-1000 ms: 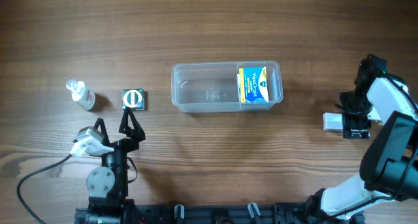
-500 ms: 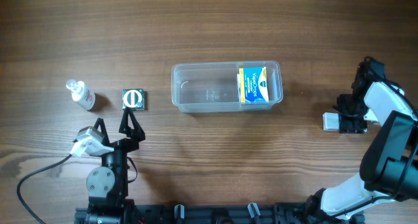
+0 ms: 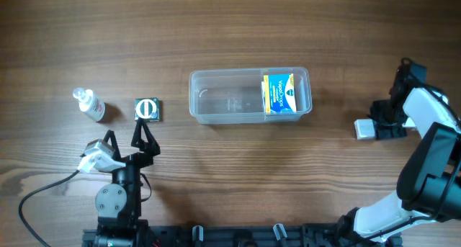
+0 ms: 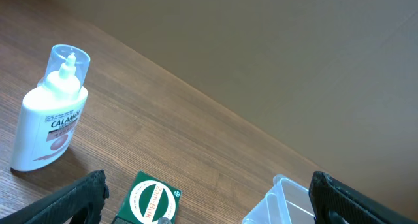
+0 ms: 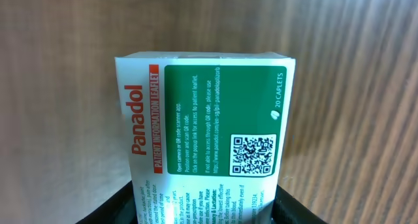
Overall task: Pack container
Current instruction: 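Move the right gripper down and grasp the white-green Panadol box, then place the Panadol box upright in the container and withdraw right arm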
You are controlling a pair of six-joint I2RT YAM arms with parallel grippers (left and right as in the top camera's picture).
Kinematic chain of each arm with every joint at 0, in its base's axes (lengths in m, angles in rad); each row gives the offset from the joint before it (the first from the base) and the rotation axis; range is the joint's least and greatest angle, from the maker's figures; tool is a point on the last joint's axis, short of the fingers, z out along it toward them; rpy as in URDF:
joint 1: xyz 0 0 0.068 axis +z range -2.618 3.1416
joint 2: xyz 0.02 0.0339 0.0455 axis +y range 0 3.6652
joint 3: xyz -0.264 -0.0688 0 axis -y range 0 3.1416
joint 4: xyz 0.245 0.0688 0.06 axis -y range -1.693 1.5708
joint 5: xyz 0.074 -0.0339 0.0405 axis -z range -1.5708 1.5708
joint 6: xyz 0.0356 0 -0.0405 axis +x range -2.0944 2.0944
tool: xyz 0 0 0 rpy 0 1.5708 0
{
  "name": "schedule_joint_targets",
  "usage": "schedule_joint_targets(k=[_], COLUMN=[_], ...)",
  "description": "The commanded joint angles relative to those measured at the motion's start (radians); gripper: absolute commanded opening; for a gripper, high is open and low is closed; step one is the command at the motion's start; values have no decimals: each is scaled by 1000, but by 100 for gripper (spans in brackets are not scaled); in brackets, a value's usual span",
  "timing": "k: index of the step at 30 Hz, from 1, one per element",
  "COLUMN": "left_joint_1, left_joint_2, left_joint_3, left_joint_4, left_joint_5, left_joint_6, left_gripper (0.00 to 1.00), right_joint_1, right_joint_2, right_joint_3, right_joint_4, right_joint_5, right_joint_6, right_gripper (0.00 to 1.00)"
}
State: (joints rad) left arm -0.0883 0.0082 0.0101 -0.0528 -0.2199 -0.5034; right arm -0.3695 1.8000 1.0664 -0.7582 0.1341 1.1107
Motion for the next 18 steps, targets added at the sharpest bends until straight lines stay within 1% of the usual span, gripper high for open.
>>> schedule_joint_targets(k=[1, 4, 9, 11, 14, 18], left_joint_1=[8, 8, 8, 8, 8, 8], left_joint_2=[-5, -5, -5, -5, -5, -5], left_joint_3=[-5, -5, -5, -5, -5, -5], left_joint_4=[0, 0, 0, 0, 0, 0], left_joint_5=[-6, -6, -6, -6, -6, -6], left_joint_6=[5, 5, 5, 5, 5, 5], left_gripper=[100, 100, 100, 100, 100, 100], right_joint_1=[-2, 2, 58, 129, 233, 434], right_joint_2=[-18, -27, -86, -130, -165, -182], right_joint_3=[76, 166, 326, 393, 448, 459], right_joint_4=[-10, -10, -6, -5, -5, -6], right_joint_5=[-56, -158, -314, -332, -348, -343], right_joint_6=[-78, -197, -333, -383, -431, -467], right_gripper=[50, 50, 50, 50, 50, 50])
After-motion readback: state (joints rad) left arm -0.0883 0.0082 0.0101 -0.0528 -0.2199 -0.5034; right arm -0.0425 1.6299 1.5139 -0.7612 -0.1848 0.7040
